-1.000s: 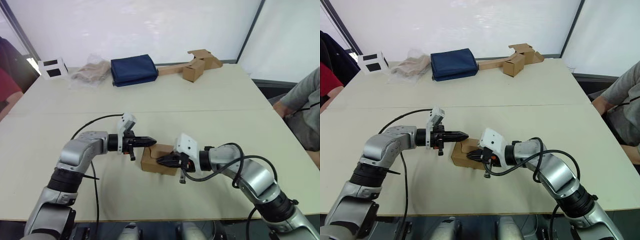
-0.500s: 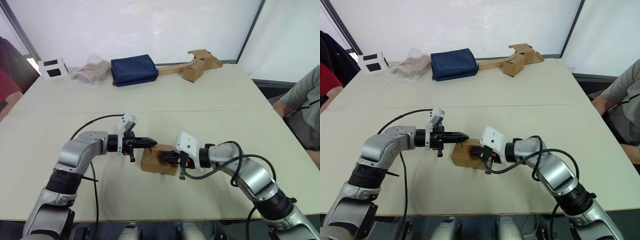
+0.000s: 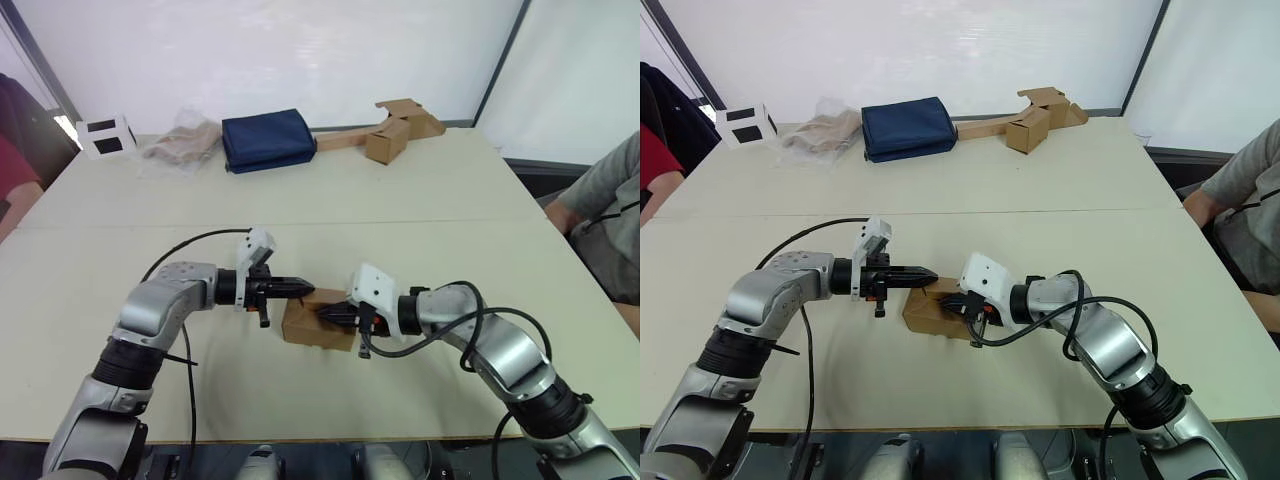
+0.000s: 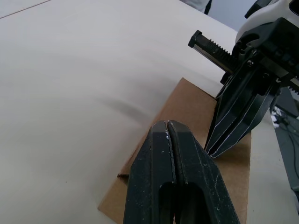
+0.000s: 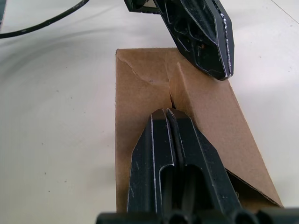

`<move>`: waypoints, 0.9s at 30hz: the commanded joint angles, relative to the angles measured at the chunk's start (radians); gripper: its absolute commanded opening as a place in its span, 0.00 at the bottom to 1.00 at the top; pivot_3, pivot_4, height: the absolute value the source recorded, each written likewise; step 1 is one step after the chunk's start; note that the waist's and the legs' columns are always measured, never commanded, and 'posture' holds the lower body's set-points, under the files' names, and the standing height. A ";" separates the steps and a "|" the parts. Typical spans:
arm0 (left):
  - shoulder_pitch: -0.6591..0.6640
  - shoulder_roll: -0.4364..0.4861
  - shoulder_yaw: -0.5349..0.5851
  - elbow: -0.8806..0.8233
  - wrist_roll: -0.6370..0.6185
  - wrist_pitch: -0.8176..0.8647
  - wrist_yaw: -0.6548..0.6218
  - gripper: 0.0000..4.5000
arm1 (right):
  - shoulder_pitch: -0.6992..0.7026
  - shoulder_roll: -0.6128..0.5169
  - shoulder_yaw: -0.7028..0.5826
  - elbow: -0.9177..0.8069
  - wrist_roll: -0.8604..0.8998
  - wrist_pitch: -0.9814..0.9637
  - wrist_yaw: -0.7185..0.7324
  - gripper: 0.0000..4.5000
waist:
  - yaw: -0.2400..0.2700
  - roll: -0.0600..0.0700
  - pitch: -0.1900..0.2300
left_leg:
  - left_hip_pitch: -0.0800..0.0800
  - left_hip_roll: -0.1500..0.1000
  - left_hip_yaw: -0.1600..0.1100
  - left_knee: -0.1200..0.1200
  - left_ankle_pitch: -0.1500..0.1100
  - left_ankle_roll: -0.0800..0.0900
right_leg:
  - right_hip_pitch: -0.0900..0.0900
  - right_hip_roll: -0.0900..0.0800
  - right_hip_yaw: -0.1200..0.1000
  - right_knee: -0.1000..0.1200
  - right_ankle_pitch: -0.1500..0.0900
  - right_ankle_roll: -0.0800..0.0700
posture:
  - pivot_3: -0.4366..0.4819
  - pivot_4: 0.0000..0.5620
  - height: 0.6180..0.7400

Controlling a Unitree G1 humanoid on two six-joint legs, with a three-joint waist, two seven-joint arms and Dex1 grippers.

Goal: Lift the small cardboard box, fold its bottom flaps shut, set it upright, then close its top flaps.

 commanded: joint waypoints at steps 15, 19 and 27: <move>0.019 0.069 -0.067 -0.033 0.089 -0.119 -0.077 0.00 | 0.010 -0.035 -0.194 -0.112 0.203 0.164 0.040 0.00 | 0.000 0.000 0.000 | 0.000 0.000 0.000 0.000 0.000 0.000 | 0.000 0.000 0.000 0.000 0.000 0.000 | 0.48 0.27 1.00; -0.029 0.036 0.048 -0.045 -0.032 -0.027 -0.039 0.00 | 0.001 -0.013 -0.256 -0.096 0.231 0.161 -0.002 0.00 | 0.000 0.000 0.000 | 0.000 0.000 0.000 0.000 0.000 0.000 | 0.000 0.000 0.000 0.000 0.000 0.000 | 0.48 0.27 1.00; -0.048 0.046 0.035 -0.114 -0.032 0.005 -0.013 0.00 | -0.019 0.000 -0.187 -0.055 0.174 0.107 -0.037 0.00 | -0.001 0.000 0.000 | 0.000 0.000 0.000 -0.001 0.000 0.000 | 0.000 0.000 0.000 -0.001 0.000 0.000 | 0.48 0.27 1.00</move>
